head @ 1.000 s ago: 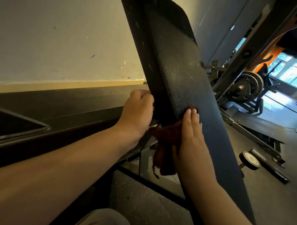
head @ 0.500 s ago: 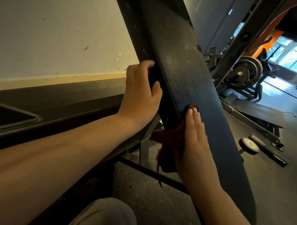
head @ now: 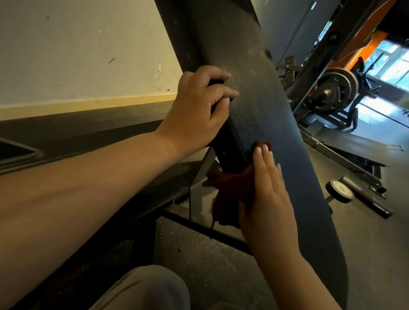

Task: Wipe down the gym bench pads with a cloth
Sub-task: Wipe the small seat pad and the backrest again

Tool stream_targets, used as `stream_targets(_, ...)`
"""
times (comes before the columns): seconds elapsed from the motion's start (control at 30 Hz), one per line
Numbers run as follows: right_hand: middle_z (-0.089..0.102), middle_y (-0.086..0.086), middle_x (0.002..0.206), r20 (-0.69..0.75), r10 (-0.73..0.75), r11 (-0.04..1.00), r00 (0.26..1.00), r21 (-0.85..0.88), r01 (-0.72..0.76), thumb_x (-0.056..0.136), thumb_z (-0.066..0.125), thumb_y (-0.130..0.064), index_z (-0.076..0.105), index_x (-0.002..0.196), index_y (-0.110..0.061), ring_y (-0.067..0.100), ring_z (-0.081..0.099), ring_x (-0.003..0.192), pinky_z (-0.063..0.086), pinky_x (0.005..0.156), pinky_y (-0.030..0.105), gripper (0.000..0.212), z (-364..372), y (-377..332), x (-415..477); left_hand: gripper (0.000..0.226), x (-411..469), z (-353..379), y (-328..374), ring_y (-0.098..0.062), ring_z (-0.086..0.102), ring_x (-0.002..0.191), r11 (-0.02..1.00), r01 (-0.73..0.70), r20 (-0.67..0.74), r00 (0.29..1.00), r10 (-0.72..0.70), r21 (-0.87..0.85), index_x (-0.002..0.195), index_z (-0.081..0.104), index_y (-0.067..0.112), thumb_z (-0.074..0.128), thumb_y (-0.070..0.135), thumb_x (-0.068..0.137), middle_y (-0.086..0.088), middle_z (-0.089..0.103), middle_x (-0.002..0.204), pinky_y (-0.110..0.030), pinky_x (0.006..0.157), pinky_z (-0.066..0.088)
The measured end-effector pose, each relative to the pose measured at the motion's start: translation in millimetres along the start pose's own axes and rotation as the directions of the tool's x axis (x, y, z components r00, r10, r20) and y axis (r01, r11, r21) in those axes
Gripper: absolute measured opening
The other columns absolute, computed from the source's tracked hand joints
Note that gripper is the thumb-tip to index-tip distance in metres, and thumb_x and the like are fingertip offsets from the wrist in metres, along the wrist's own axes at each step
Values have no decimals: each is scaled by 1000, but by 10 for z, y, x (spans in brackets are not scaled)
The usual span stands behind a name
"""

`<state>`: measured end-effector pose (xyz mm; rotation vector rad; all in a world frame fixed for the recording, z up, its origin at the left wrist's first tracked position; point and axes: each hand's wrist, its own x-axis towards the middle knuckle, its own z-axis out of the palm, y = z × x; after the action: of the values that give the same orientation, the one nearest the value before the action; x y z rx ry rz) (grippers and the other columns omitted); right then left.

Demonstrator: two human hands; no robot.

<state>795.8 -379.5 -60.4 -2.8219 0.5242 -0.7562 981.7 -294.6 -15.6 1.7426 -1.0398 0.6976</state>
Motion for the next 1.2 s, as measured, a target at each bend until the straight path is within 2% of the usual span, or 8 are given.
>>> stream_targets(0.17,2,15,167,-48,40,999,998,35,-38,96,49,-23,5,160,-10,28,-5,154,-3,124,40,79,24,-507,672,30,16,-1,14,-12,44,118,999,-27,-9,1000,27,37,113,73,17,49,29,100,-3,57,130,1,94,23)
stream_targets(0.33,7,8,168,6,-46,999,999,22,46,92,52,-25,5,160,-15,25,10,154,18,125,46,83,-44,-210,229,33,-35,-16,3,-21,50,116,973,-140,0,990,142,186,119,71,17,46,30,103,0,62,129,-10,92,25)
stream_targets(0.5,33,5,157,25,61,961,998,268,-65,96,47,-40,14,158,-22,23,37,144,40,112,49,73,-46,87,-232,31,-71,29,30,-26,51,117,955,-187,-48,978,203,229,112,73,11,47,24,102,-3,67,118,-27,101,33)
stream_targets(0.57,30,11,159,-7,77,976,997,205,-74,95,50,-34,21,155,-14,28,29,148,33,118,50,70,-9,-15,-39,31,-35,54,66,-26,53,122,955,-208,17,978,209,210,107,73,10,46,24,101,-5,66,115,-32,112,31)
stream_targets(0.7,2,9,168,-27,76,993,997,96,-73,99,50,-14,7,159,-10,20,-6,154,-3,124,34,74,17,-242,331,35,-33,144,117,-22,55,126,922,-328,205,936,287,206,111,73,16,41,30,103,-3,68,123,-44,123,19)
stream_targets(0.87,2,-4,167,55,38,997,998,58,-41,86,49,-32,5,159,-22,8,-5,152,6,125,37,86,-65,73,-207,40,-25,115,74,-21,51,131,915,-350,234,924,302,200,119,70,19,36,33,104,0,65,132,-45,121,18)
stream_targets(1.0,-10,-19,160,80,156,986,985,41,-160,87,67,-18,-7,155,-36,-15,-25,139,3,123,38,102,-16,393,-802,41,-141,222,169,-26,47,133,899,-334,215,936,280,284,124,69,18,40,35,101,-2,63,133,-50,122,12)
stream_targets(1.2,-2,4,168,1,122,992,993,37,-122,95,56,-18,3,160,-13,15,-10,153,-15,118,27,84,21,117,-217,48,-324,341,382,-26,38,140,878,-298,266,942,206,375,133,63,20,33,40,102,2,57,141,-56,121,7)
